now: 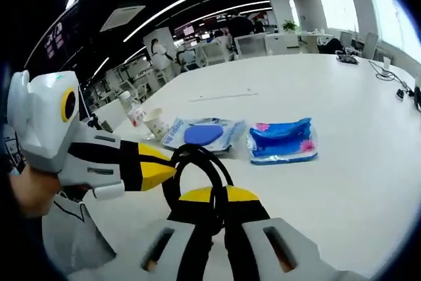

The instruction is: Arrange the tabletop items into an orderly group along one side of the table until the central work area is clear of visible clutter.

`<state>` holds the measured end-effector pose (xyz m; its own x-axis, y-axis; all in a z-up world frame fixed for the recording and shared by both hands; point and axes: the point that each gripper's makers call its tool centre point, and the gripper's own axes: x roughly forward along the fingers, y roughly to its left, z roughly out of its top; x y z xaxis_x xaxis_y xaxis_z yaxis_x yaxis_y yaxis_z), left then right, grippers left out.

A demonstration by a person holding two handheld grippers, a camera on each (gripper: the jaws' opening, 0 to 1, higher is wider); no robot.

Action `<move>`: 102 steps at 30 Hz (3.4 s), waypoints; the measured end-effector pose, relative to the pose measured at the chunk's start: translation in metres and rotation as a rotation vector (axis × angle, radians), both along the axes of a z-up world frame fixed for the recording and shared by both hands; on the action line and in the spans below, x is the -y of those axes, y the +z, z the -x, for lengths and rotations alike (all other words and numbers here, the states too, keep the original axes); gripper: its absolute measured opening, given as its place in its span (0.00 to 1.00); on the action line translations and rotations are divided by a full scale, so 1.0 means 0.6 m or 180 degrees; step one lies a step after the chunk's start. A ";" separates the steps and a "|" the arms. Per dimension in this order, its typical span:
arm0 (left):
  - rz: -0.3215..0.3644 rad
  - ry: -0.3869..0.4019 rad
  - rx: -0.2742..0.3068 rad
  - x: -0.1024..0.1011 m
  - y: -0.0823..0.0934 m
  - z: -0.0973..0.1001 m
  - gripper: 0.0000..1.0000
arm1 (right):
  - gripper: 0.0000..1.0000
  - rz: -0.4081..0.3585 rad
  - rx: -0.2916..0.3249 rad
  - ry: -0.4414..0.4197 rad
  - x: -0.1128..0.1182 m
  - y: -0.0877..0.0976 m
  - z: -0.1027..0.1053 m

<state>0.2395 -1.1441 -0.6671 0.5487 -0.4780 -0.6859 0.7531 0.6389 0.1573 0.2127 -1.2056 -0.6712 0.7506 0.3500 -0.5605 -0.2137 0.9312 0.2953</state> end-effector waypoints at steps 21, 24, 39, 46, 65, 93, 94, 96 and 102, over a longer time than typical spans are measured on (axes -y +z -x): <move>-0.0073 -0.0160 -0.0309 0.072 -0.052 -0.025 0.04 | 0.01 -0.0065 -0.0270 -0.0043 0.073 -0.053 -0.031; -0.0077 -0.0140 -0.0350 0.076 -0.059 -0.029 0.04 | 0.01 -0.0071 -0.0304 -0.0027 0.078 -0.060 -0.035; -0.0094 -0.0099 -0.0487 0.091 -0.087 -0.040 0.04 | 0.01 -0.0113 -0.0456 0.0020 0.093 -0.096 -0.049; -0.0077 -0.0064 -0.0572 0.093 -0.098 -0.051 0.04 | 0.01 -0.0102 -0.0482 0.0039 0.095 -0.104 -0.056; -0.0111 -0.0034 -0.0614 0.096 -0.117 -0.058 0.05 | 0.01 -0.0113 -0.0528 0.0025 0.099 -0.121 -0.068; -0.0155 0.0056 -0.0701 0.092 -0.150 -0.057 0.05 | 0.03 0.0162 -0.0324 0.0246 0.096 -0.145 -0.067; -0.0163 0.0048 -0.0692 0.092 -0.152 -0.058 0.05 | 0.03 0.0163 -0.0320 0.0253 0.096 -0.145 -0.068; -0.0166 0.0046 -0.0689 0.092 -0.153 -0.058 0.05 | 0.03 0.0164 -0.0319 0.0253 0.097 -0.147 -0.069; -0.0145 0.0041 -0.0706 0.091 -0.156 -0.060 0.06 | 0.03 0.0213 -0.0328 0.0240 0.097 -0.148 -0.072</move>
